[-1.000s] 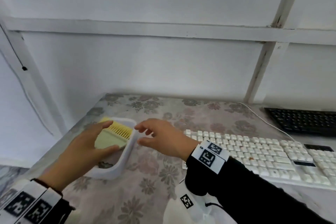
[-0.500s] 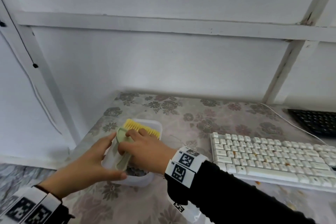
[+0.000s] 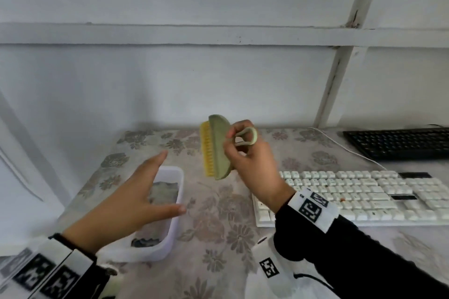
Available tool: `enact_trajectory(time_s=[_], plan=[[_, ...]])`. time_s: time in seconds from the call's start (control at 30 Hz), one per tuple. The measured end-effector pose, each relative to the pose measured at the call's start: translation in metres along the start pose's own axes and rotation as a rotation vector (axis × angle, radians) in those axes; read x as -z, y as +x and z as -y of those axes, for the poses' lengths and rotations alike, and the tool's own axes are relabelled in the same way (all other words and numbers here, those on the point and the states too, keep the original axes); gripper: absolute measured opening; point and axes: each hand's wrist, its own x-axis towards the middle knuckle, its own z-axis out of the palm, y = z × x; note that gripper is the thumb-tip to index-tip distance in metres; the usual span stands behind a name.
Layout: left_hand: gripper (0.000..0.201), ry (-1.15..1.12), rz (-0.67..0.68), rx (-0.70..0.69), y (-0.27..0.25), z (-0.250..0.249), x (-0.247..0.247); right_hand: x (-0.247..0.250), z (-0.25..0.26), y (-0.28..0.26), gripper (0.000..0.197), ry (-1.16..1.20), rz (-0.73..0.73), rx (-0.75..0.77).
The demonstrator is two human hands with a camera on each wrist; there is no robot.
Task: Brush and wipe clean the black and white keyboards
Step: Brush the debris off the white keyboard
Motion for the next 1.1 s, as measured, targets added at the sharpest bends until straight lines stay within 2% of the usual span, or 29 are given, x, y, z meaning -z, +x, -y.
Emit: enact_trajectory(time_s=[0.1,0.27,0.4,0.5,0.57,0.73,0.93,1.1], plan=[[0.117,0.060,0.079,-0.052,0.015,-0.025,-0.022,0.069,-0.010,-0.001,0.028,0.177,-0.172,-0.186],[0.111,0.153,0.240,-0.042,0.042,-0.058,-0.073,0.199,-0.036,-0.024,0.026,0.130,-0.430,-0.361],[0.134,0.213,0.308,-0.011,0.067,-0.066,-0.113,0.295,-0.057,-0.049,0.029,0.106,-0.624,-0.488],[0.112,0.169,0.317,-0.040,0.080,-0.060,-0.134,0.354,-0.072,-0.065,0.026,0.113,-0.704,-0.578],[0.106,0.150,0.335,-0.040,0.086,-0.056,-0.145,0.384,-0.082,-0.071,0.023,0.138,-0.719,-0.646],[0.109,0.073,0.317,-0.006,0.087,-0.071,-0.158,0.426,-0.099,-0.075,0.020,0.215,-0.644,-0.791],[0.147,0.177,0.224,0.116,0.092,-0.066,-0.165,0.438,-0.119,-0.068,0.016,0.304,-0.511,-0.910],[0.143,0.124,0.183,0.193,0.097,-0.046,-0.167,0.439,-0.128,-0.067,0.016,0.355,-0.490,-0.945]])
